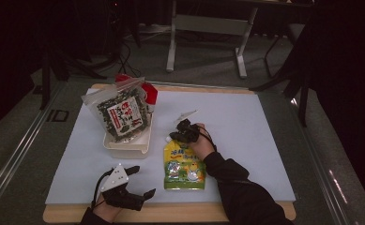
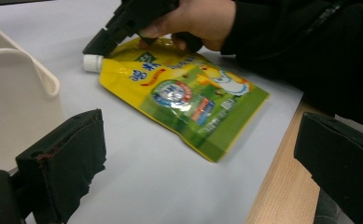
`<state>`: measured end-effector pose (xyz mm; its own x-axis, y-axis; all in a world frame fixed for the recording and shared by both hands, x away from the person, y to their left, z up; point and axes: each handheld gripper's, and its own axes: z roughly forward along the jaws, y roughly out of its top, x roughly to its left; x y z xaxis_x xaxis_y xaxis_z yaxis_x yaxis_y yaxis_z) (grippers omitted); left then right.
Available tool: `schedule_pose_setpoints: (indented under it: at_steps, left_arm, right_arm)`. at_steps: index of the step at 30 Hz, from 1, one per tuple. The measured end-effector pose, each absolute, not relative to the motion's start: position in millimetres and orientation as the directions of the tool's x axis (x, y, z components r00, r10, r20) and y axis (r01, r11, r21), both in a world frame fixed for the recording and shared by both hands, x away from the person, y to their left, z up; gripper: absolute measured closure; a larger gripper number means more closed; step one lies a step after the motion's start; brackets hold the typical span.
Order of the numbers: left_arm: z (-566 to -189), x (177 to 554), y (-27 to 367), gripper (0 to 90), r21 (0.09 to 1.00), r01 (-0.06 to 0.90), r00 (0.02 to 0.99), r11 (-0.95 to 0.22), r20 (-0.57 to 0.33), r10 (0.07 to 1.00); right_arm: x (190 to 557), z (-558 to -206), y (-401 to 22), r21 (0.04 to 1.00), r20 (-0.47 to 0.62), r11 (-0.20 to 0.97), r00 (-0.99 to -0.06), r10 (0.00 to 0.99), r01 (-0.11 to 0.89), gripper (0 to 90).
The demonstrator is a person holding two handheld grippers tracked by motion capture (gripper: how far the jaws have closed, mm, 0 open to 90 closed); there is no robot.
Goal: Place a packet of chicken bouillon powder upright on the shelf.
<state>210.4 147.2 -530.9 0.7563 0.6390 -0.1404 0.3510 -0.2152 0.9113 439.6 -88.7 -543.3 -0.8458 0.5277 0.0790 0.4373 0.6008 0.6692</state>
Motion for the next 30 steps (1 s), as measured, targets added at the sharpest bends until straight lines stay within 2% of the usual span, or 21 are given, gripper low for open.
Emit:
schedule_pose_setpoints:
  at_steps: [11,17,23,24,30]
  left_arm:
    - [-530.3,211.1,146.1,3.3,0.912,0.346,0.760,-0.221,-0.134,0.636]
    - [-531.0,212.0,146.6,3.3,0.911,0.349,0.759,-0.218,-0.138,0.636]
    - [-531.3,212.8,146.2,3.3,0.911,0.350,0.760,-0.218,-0.140,0.635]
    - [-531.3,213.1,145.5,3.3,0.911,0.350,0.760,-0.219,-0.139,0.635]
    - [-531.9,213.6,144.5,3.3,0.910,0.352,0.760,-0.219,-0.141,0.635]
  right_arm:
    - [413.8,-542.9,-93.0,0.666,0.063,0.617,-0.855,0.515,0.420,86.8]
    - [414.4,-533.2,-102.1,0.678,0.052,0.606,-0.850,0.525,0.416,80.4]
    - [412.4,-513.1,-124.3,0.692,0.020,0.603,-0.846,0.533,0.396,70.8]
    - [412.3,-506.8,-134.1,0.686,0.018,0.611,-0.848,0.529,0.395,65.7]
    - [410.5,-498.8,-160.2,0.671,0.008,0.618,-0.837,0.547,0.410,56.8]
